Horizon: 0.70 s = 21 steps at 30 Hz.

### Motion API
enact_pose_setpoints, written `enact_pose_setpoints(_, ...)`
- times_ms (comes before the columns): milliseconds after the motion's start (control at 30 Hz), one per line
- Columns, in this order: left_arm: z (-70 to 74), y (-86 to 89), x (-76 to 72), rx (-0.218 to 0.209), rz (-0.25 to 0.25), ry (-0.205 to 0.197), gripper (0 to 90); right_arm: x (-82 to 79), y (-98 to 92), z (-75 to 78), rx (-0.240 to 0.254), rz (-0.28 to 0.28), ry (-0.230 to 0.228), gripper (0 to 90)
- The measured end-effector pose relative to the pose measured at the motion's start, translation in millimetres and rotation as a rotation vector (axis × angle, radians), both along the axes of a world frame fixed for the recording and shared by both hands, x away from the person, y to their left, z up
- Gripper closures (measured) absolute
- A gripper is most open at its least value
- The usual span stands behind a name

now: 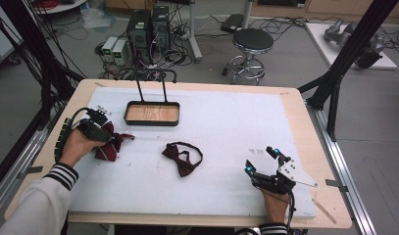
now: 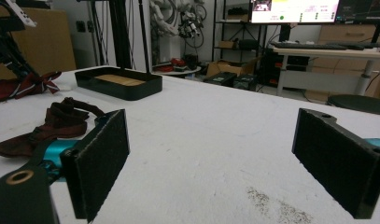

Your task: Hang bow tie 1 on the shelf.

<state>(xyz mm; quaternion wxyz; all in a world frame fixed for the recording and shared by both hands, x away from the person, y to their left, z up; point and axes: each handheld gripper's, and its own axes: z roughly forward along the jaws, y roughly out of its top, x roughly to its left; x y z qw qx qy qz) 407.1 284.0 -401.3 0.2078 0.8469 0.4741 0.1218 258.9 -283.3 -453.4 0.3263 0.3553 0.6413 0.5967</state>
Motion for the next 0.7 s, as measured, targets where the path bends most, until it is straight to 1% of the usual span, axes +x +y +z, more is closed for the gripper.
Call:
enact_pose_setpoints(33,0.0,0.0,0.0,0.0,0.0,0.0,67.7,0.0,0.0,0.0,0.0,0.0,-0.001,10.2)
enact_pose_setpoints(67,2.6,2.3,-0.9,-0.004,-0.005,-0.016,67.8,0.0,-0.1,-0.1,-0.001,0.001,-0.001,10.3)
enact_pose_setpoints(100,2.6,2.3,-0.9,-0.004,-0.005,-0.016,67.8,0.0,-0.1,0.0,0.001,0.001,-0.001,10.3)
enact_pose_setpoints(133,4.5,3.9,-2.6,-0.022,0.002,-0.036,67.8,0.0,-0.1,0.0,0.001,0.001,-0.001,10.3)
enact_pose_setpoints(167,4.5,3.9,-2.6,-0.022,0.002,-0.036,67.8,0.0,0.0,0.0,0.001,0.001,-0.001,10.3)
enact_pose_setpoints(200,7.7,5.9,-4.1,-0.029,-0.003,-0.056,67.8,-0.1,0.0,-0.1,0.001,0.001,0.0,10.3)
enact_pose_setpoints(233,9.7,7.1,-4.8,-0.028,-0.006,-0.064,67.7,-0.1,0.0,0.0,0.001,0.0,0.0,10.2)
enact_pose_setpoints(267,9.7,7.1,-4.8,-0.028,-0.006,-0.064,67.8,0.0,-0.1,-0.1,0.0,0.001,-0.001,10.3)
enact_pose_setpoints(300,13.3,9.4,-6.3,-0.04,-0.002,-0.089,67.8,0.0,0.0,-0.1,0.002,0.001,-0.001,10.3)
enact_pose_setpoints(333,14.7,10.3,-6.8,-0.044,-0.003,-0.097,67.8,0.0,-0.1,0.0,0.001,0.001,-0.001,10.3)
enact_pose_setpoints(367,14.7,10.3,-6.8,-0.044,-0.003,-0.097,67.8,0.0,-0.1,-0.1,0.001,0.001,-0.001,10.3)
enact_pose_setpoints(400,17.1,11.8,-7.6,-0.049,-0.005,-0.112,67.8,0.0,-0.1,-0.1,0.001,0.001,-0.001,10.3)
enact_pose_setpoints(433,21.3,13.9,-9.0,-0.063,-0.006,-0.14,67.8,0.0,-0.1,0.0,0.0,0.001,-0.001,10.3)
enact_pose_setpoints(467,23.4,15.1,-9.5,-0.067,-0.011,-0.152,67.8,0.0,-0.1,-0.1,0.001,0.001,-0.001,10.2)
enact_pose_setpoints(500,23.4,15.1,-9.5,-0.067,-0.011,-0.152,67.8,0.0,-0.1,-0.1,0.001,0.001,-0.001,10.3)
enact_pose_setpoints(567,29.3,17.0,-11.8,-0.081,-0.018,-0.195,67.8,-0.1,0.0,-0.1,0.001,0.0,-0.001,10.2)
enact_pose_setpoints(700,36.4,17.6,-14.7,-0.091,-0.028,-0.247,67.8,-0.1,0.0,-0.1,-0.001,0.0,0.0,10.3)
